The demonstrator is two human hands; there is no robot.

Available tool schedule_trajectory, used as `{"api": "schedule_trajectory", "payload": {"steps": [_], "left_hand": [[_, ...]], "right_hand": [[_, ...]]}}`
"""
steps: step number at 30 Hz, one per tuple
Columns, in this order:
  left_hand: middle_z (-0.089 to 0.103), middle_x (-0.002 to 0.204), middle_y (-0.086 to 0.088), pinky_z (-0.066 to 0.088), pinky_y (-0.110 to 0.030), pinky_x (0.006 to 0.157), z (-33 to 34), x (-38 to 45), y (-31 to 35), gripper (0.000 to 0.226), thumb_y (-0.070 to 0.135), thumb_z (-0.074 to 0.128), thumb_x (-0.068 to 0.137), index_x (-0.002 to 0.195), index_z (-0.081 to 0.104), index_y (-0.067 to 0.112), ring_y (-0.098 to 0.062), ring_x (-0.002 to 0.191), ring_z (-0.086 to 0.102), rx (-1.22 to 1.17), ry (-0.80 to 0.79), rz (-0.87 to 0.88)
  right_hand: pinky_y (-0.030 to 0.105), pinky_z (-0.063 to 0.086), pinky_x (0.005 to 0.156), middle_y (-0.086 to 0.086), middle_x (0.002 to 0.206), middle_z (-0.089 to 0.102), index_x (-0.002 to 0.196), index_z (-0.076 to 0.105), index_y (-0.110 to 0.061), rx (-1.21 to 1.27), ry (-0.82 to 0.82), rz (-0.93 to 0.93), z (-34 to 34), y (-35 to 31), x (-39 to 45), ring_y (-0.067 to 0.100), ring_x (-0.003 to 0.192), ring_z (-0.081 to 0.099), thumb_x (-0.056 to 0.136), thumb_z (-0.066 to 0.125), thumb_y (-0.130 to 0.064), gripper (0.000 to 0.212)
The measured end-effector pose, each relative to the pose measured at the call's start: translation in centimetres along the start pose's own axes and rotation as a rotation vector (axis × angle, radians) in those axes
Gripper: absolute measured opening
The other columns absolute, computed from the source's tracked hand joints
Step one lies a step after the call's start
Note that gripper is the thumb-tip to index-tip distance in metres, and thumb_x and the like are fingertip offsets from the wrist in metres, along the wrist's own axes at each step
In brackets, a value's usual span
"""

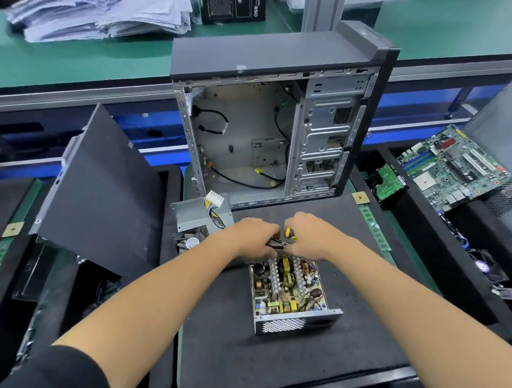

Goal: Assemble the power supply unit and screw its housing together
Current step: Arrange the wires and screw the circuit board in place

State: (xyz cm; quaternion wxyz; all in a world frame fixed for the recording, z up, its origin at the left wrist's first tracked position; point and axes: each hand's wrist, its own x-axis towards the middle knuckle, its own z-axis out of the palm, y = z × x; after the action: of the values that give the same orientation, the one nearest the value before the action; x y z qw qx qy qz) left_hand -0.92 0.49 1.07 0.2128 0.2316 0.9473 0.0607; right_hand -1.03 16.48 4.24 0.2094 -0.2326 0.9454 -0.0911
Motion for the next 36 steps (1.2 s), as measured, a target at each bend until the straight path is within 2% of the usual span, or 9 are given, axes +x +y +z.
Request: {"api": "schedule_trajectory", "payload": {"steps": [3,7,12,15,23,27,29,32,36], "left_hand": [[0.063,0.11,-0.011,0.044,-0.038,0.082,-0.2,-0.1,0.3,0.025,0.032,0.059,0.09,0.108,0.056,0.014,-0.03,0.103,0.058,0.087,0.037,-0.001],[0.065,0.104,-0.011,0.04,-0.035,0.07,-1.3,-0.2,1.3,0.014,0.016,0.056,0.086,0.098,0.057,0.011,-0.031,0.095,0.062,0.389,0.067,0.066],[0.064,0.094,0.0,0.026,-0.034,0.075,-3.3,0.3,2.7,0.008,0.012,0.051,0.089,0.09,0.057,0.018,-0.022,0.084,0.059,0.61,0.149,0.131],[0.061,0.088,0.002,0.028,-0.038,0.084,-4.3,1.4,4.0,0.015,0.005,0.05,0.087,0.086,0.057,0.019,-0.021,0.081,0.051,0.68,0.244,0.183],[0.064,0.09,0.0,0.018,-0.043,0.109,-4.9,4.5,6.6,0.016,0.005,0.053,0.083,0.089,0.064,0.015,-0.023,0.101,0.051,0.625,0.413,0.322],[0.061,0.101,-0.005,0.034,-0.035,0.1,-4.4,4.9,6.3,0.024,0.007,0.06,0.072,0.096,0.062,0.009,-0.026,0.105,0.053,0.536,0.498,0.523],[0.059,0.096,-0.005,0.04,-0.032,0.084,-3.8,4.7,5.5,0.021,0.011,0.063,0.073,0.093,0.059,0.01,-0.025,0.094,0.054,0.516,0.419,0.558],[0.058,0.094,-0.004,0.039,-0.033,0.068,-2.8,4.4,4.1,0.012,0.024,0.051,0.09,0.092,0.054,0.014,-0.025,0.091,0.057,0.266,0.158,0.298],[0.067,0.101,-0.005,0.049,-0.037,0.077,-1.8,4.0,3.0,0.024,0.035,0.052,0.095,0.098,0.063,0.014,-0.024,0.094,0.059,0.071,0.016,0.172]], "right_hand": [[0.032,0.044,0.068,0.009,0.097,0.055,0.097,0.063,-0.008,-0.033,0.02,-0.002,0.5,-0.2,0.6,0.026,0.086,0.055,0.081,0.07,-0.033,0.031],[0.03,0.043,0.064,0.009,0.09,0.06,0.088,0.063,-0.01,-0.001,0.049,0.0,1.2,0.0,1.0,0.029,0.084,0.061,0.081,0.068,-0.03,0.021],[0.031,0.044,0.065,0.004,0.087,0.058,0.096,0.059,-0.012,0.046,0.06,0.122,1.0,0.9,0.7,0.026,0.077,0.057,0.082,0.07,-0.032,0.027],[0.03,0.041,0.058,0.006,0.079,0.056,0.081,0.049,-0.011,0.163,0.085,0.234,0.8,2.0,0.4,0.025,0.068,0.055,0.086,0.061,-0.019,0.015],[0.027,0.028,0.044,0.004,0.06,0.044,0.062,0.037,-0.013,0.279,0.165,0.37,-0.1,5.3,-0.7,0.017,0.051,0.04,0.087,0.053,-0.007,0.03],[0.027,0.028,0.043,0.004,0.058,0.041,0.06,0.036,-0.011,0.272,0.182,0.455,0.3,6.9,-0.4,0.019,0.051,0.039,0.089,0.056,-0.015,0.035],[0.025,0.032,0.045,0.004,0.054,0.043,0.058,0.039,-0.01,0.318,0.173,0.515,0.5,7.7,-0.3,0.022,0.052,0.042,0.088,0.06,-0.019,0.038],[0.022,0.042,0.049,0.001,0.041,0.055,0.059,0.054,-0.007,0.369,0.117,0.565,0.6,8.4,0.0,0.018,0.049,0.055,0.089,0.057,-0.022,0.033],[0.019,0.04,0.045,-0.002,0.032,0.053,0.065,0.054,-0.005,0.425,0.062,0.584,0.4,8.3,1.2,0.012,0.048,0.057,0.092,0.054,-0.021,0.031]]}}
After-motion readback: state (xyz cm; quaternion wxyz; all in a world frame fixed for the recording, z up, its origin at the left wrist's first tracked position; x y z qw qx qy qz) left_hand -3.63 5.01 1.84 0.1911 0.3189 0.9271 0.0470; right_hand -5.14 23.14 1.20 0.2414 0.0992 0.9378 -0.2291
